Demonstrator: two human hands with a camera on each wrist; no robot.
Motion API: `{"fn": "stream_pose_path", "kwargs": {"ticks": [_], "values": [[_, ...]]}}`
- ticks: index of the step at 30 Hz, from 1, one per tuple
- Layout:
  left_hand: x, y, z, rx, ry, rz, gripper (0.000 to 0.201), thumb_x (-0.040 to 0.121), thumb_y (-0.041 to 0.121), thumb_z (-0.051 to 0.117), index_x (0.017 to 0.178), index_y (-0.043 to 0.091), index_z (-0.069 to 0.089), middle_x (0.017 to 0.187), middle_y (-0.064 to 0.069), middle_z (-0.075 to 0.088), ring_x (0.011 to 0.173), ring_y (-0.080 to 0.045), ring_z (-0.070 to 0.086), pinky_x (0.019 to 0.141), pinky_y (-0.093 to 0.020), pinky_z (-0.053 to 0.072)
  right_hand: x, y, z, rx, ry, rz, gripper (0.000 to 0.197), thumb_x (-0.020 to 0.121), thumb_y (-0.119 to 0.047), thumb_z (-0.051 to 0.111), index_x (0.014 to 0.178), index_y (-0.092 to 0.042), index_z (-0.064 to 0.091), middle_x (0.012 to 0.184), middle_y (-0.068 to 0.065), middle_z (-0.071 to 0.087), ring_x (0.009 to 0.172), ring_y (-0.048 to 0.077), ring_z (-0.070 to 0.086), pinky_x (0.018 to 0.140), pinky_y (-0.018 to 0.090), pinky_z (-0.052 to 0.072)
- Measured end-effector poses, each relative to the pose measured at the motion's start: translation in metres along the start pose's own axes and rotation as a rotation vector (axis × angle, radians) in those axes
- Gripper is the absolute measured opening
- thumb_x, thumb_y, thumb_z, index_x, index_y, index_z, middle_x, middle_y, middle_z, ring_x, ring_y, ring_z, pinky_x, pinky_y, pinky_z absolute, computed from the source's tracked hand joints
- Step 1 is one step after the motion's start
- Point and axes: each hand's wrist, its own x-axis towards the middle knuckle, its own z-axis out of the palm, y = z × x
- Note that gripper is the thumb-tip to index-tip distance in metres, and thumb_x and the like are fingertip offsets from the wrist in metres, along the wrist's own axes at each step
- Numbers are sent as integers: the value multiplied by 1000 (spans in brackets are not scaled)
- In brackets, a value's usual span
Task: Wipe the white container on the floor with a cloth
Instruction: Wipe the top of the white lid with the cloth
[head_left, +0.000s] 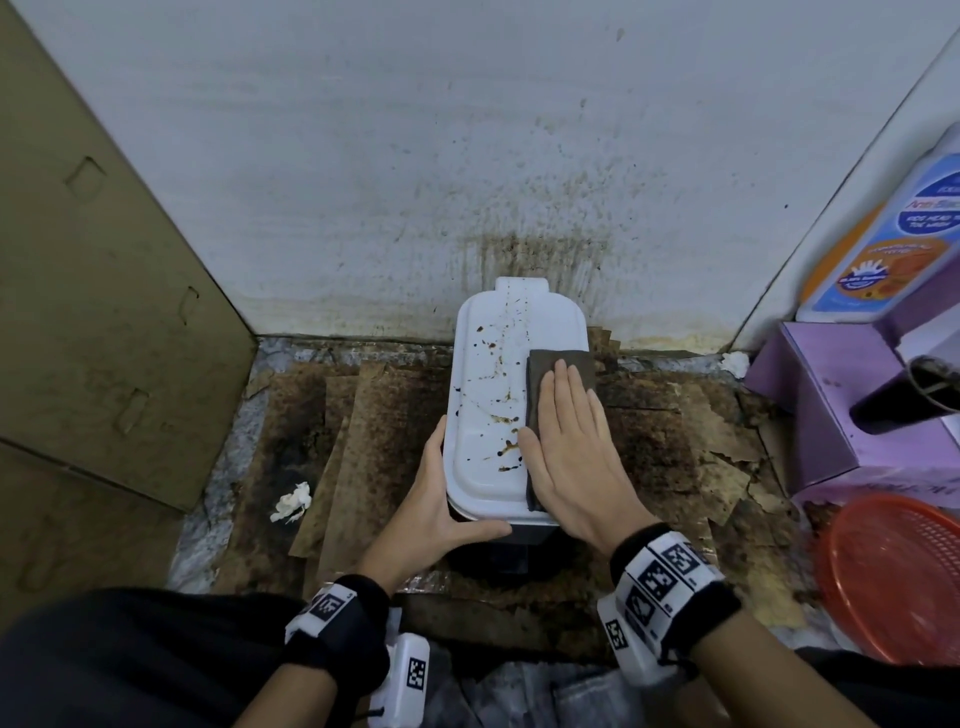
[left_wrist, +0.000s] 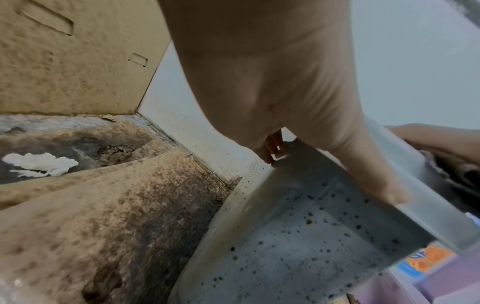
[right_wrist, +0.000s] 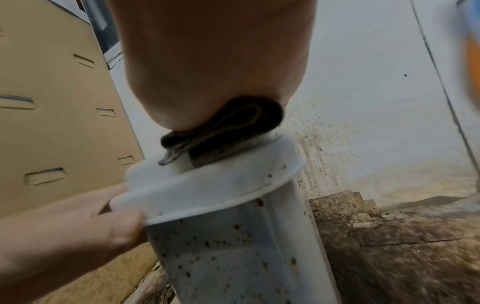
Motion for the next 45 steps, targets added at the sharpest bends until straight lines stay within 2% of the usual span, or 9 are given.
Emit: {"fn": "stream_pose_path", "kwargs": {"ticks": [16, 20, 23, 26, 29, 31, 34, 37, 45], "values": [[2, -5, -1, 97, 54, 11, 130, 76, 48, 93, 167, 30, 2, 169, 22, 21, 155, 1, 27, 125, -40, 37, 31, -74, 20, 26, 25, 33, 82, 100, -51, 5, 160, 5, 10, 169, 24, 3, 159, 32, 1, 129, 44, 2], [1, 1, -5, 94, 11, 33, 133, 77, 47, 93, 167, 37, -5, 173, 25, 9, 159, 3, 16, 129, -41, 29, 30, -67, 13, 177, -33, 11, 78, 105, -54, 12, 162, -3, -3, 170, 14, -13, 158, 21, -15, 129, 41, -5], [-9, 6, -14, 184, -22, -120, 161, 57, 71, 94, 156, 48, -32, 168, 28, -13, 160, -1, -1, 130, -46, 22, 22, -53, -6, 556, -22, 12, 71, 110, -50, 26, 164, -18, -8, 170, -5, -21, 154, 1, -21, 128, 30, -6], [-12, 18, -17, 260, 171, -85, 141, 61, 93, 70, 161, 46, -17, 163, 23, 9, 151, -10, 26, 123, -46, 31, 7, -35, -13, 801, 181, 143, 65, 109, -43, 34, 164, -30, 1, 169, -18, 3, 152, -9, 4, 122, 18, 10], [0, 46, -1, 461, 414, 143, 81, 96, 73, 41, 161, 27, 24, 155, 11, 32, 143, -9, 36, 120, -37, 31, -2, -12, -7, 711, 386, 272, 51, 109, -32, 37, 157, -23, 24, 157, -5, 32, 142, -1, 23, 120, 31, 25], [16, 68, 15, 648, 347, 204, 66, 104, 61, 30, 157, 23, 35, 159, 4, 32, 149, -13, 29, 124, -35, 24, -1, -2, -2, 683, 405, 307, 45, 110, -29, 37, 153, -20, 30, 152, -3, 36, 135, -2, 21, 120, 37, 27], [42, 75, 38, 883, 177, 144, 66, 107, 52, 18, 159, 16, 37, 171, -15, 19, 160, -29, 9, 132, -44, 8, 1, 2, 6, 762, 344, 306, 50, 110, -38, 30, 156, -19, 23, 159, -2, 28, 141, 0, 18, 124, 39, 23], [59, 65, 47, 1073, 137, 124, 69, 107, 43, 15, 163, 7, 32, 170, -30, 21, 159, -47, 14, 130, -57, 14, 5, 1, 14, 734, 357, 327, 70, 103, -54, 18, 160, -12, 13, 166, 7, 18, 154, 18, 12, 127, 46, 19], [58, 54, 44, 1086, 206, 7, 79, 103, 48, 16, 167, 1, 11, 172, -29, 6, 162, -44, 5, 131, -57, 10, 7, 1, 14, 778, 302, 395, 60, 109, -44, 26, 161, -18, 12, 168, 1, 17, 156, 21, 15, 125, 49, 24]]}}
